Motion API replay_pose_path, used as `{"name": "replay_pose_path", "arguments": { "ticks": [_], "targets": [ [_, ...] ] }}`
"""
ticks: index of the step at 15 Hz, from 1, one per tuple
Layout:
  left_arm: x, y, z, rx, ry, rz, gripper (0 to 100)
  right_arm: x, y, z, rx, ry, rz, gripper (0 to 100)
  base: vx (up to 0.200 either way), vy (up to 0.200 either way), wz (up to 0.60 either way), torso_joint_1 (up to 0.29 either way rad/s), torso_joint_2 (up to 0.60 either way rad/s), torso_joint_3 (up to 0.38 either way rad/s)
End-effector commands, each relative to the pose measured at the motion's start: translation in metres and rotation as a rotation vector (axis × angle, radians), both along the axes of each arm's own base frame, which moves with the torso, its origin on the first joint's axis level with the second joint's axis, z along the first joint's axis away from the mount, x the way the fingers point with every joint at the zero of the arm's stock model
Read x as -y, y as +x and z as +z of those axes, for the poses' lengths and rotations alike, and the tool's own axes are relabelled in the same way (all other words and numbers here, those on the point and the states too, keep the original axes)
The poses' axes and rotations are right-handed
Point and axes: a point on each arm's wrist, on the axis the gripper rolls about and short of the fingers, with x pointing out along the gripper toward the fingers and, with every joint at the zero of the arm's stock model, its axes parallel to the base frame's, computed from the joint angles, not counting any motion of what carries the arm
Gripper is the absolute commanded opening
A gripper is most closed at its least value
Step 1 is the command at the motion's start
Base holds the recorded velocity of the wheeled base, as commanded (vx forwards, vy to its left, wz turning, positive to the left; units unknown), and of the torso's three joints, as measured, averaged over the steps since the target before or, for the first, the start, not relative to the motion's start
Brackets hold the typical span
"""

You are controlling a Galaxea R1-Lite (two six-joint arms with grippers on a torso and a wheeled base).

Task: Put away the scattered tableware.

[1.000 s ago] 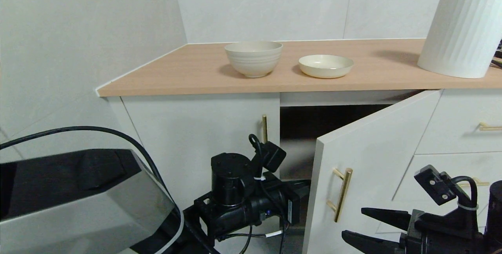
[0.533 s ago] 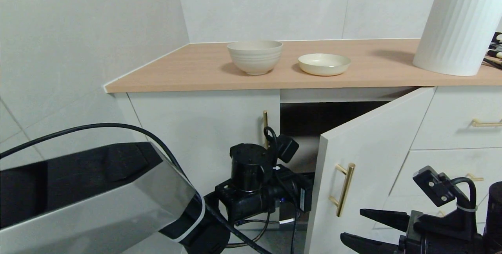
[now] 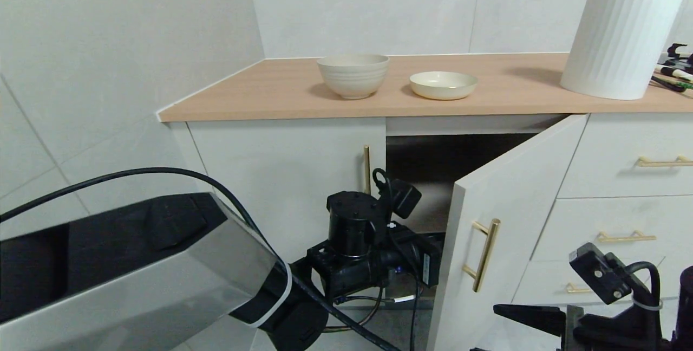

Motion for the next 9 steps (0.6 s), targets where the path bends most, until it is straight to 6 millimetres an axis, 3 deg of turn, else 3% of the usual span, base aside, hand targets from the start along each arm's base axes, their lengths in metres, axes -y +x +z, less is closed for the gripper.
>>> {"name": "replay_pose_path", "arguments": {
  "ticks": [1, 6, 8, 9],
  "targets": [
    [0.005, 0.006, 0.0, 0.004, -0.005, 0.007, 0, -0.001, -0.003, 0.002, 0.009, 0.008, 0.015, 100, 0.0, 0.0, 0.0, 0.0, 0.0, 0.0],
    [0.011, 0.012, 0.008, -0.023, 0.022, 0.004, 0, -0.001, -0.005, 0.004, 0.019, 0.017, 0.025, 100, 0.0, 0.0, 0.0, 0.0, 0.0, 0.0],
    [0.016, 0.007, 0.016, -0.023, 0.022, -0.013, 0, -0.002, -0.012, 0.009, 0.041, 0.038, 0.053, 100, 0.0, 0.0, 0.0, 0.0, 0.0, 0.0],
    [0.028, -0.007, 0.024, -0.027, 0.033, -0.055, 0, -0.002, -0.021, 0.017, 0.074, 0.072, 0.094, 100, 0.0, 0.0, 0.0, 0.0, 0.0, 0.0]
  ]
}}
